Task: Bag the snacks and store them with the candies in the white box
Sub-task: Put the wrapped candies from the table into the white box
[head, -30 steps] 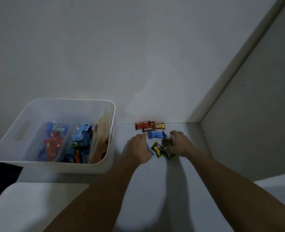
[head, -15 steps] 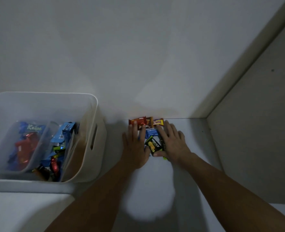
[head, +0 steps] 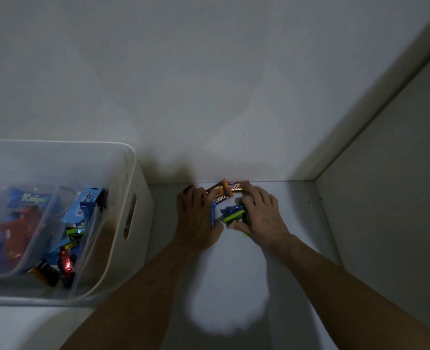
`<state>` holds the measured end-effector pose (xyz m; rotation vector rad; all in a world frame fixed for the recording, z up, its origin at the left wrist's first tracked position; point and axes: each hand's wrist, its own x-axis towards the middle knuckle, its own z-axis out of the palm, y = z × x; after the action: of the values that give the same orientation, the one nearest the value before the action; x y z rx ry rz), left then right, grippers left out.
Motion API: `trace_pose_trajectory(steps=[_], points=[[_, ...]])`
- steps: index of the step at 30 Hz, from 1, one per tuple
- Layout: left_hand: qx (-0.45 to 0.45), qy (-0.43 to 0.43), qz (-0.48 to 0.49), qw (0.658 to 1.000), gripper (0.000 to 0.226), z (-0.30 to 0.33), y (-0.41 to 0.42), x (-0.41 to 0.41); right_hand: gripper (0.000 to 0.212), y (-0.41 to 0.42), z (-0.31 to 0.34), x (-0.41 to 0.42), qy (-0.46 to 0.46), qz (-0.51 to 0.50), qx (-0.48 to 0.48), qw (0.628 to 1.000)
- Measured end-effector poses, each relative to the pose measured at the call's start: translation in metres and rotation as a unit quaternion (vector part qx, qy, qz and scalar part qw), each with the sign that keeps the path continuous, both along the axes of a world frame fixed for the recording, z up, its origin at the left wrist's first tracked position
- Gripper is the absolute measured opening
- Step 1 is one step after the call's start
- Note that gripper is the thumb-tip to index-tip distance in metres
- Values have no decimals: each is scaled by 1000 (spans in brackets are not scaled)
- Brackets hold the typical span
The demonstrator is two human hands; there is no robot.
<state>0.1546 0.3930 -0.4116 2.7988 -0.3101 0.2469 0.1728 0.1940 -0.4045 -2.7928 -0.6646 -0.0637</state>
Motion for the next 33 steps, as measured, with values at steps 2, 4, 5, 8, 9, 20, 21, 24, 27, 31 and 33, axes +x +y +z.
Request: trace_pose_trajectory(steps=[2,4,5,8,9,20,21,24,27,31,33], points=[[24,-2,-3,1000,73,0,1,2,66,-1,1,6,9,19,-4,1000],[29,-2,-5,1000,68,0,2,4,70,-1,2,9,26,23,3,999],[22,-3,-5,1000,64,-1,2,5,73,-2,3,10,32,18,6,999],[-13,-14,10,1000,49,-10,4,4,76,0,6,9,30,0,-5,1000],[-28,-24,11,999,43,-14,5,3,75,2,6,7,25,-6,-6,1000],[-75,-38,46,995,51,-11,-3,-35,42,4,20,-17,90,-97,31,991],[-79,-31,46,995,52,-9,-5,-39,41,2,20,-20,94,-109,35,989],[-100,3,36,994,50,-4,-15,-52,36,-4,18,-34,74,-149,52,985],[-111,23,16,993,54,0,-30,-55,36,-9,14,-51,44,-201,56,977],[-60,25,-10,998,63,-9,-44,-52,43,-14,9,-64,14,-225,80,971],[-45,23,-11,999,59,-14,-43,-48,45,-15,7,-67,4,-216,83,973]])
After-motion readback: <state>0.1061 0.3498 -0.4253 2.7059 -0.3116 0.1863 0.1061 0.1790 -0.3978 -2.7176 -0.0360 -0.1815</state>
